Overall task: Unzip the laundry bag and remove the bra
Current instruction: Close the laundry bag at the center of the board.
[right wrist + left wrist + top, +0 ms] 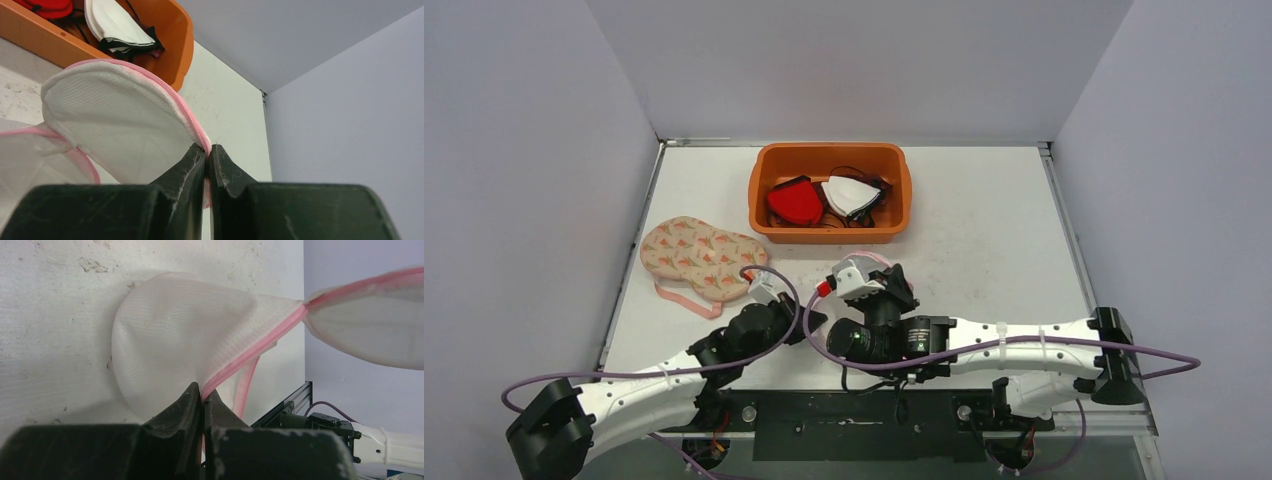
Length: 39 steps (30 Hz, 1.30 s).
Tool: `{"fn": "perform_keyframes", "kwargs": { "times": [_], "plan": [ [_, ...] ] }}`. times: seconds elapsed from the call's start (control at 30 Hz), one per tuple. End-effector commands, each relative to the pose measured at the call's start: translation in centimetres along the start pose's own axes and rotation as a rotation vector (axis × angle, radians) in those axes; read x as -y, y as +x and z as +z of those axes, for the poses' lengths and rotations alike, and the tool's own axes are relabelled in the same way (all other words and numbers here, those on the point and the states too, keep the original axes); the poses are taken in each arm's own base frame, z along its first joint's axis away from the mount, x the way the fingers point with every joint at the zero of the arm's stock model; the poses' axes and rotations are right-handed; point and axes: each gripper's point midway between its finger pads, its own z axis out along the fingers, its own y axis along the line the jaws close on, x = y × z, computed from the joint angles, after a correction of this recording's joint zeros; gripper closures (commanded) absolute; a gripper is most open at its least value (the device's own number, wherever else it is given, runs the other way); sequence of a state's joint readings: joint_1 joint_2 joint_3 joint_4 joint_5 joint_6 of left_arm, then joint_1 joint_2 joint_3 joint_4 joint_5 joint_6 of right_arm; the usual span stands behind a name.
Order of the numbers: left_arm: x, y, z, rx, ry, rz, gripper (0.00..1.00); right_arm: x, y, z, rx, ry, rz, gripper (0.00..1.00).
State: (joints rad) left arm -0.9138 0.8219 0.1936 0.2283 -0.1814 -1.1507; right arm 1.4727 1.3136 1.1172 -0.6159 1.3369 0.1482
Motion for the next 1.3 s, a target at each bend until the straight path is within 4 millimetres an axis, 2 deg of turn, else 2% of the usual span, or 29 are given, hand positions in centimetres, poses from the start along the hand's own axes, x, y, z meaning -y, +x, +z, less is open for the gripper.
{"fn": "perform_keyframes", "kwargs": {
  "times": [0.0, 0.1, 0.2, 0.37, 0.43, 0.77, 0.9, 1.1, 1.2, 1.27],
  "plan": [
    [1.7, -0.7, -0.1, 0.020, 0.083, -0.047, 1.00, -0.5, -0.9, 0.4, 0.006, 0.075, -0.003, 0.95],
    [2.0, -1.3, -0.3, 0.031, 0.082, -0.032, 1.00, -1.1, -1.1, 0.5, 0.007, 0.117, -0.014, 0.95],
    [2.0, -1.6, -0.2, 0.031, 0.058, -0.006, 0.99, -2.7, -1.1, 0.7, 0.008, 0.102, -0.018, 0.95],
    [0.5, -1.4, -0.5, 0.028, 0.015, 0.006, 0.85, -6.0, -1.0, 1.0, 0.007, 0.037, -0.042, 0.95],
    [-0.2, -1.4, -0.7, 0.037, 0.004, 0.006, 0.83, -7.2, -0.9, 0.9, 0.008, -0.003, -0.048, 0.95],
    [-2.3, -1.8, -1.0, 0.058, -0.052, 0.022, 0.82, -12.9, 0.6, 0.4, -0.023, -0.254, -0.014, 0.95],
    [-3.0, -1.8, -1.1, 0.058, -0.080, 0.024, 0.82, -13.8, 2.0, 0.3, -0.045, -0.268, -0.036, 0.95],
    [-3.2, -2.1, -1.1, 0.065, -0.089, 0.028, 0.82, -13.4, 3.4, 0.0, -0.055, -0.262, -0.053, 0.90],
    [-3.1, -2.2, -1.0, 0.062, -0.093, 0.033, 0.82, -12.8, 3.3, -0.2, -0.044, -0.249, -0.056, 0.80],
    [-3.1, -2.2, -1.0, 0.059, -0.095, 0.035, 0.82, -12.5, 3.0, -0.4, -0.038, -0.249, -0.050, 0.65]
  ]
}}
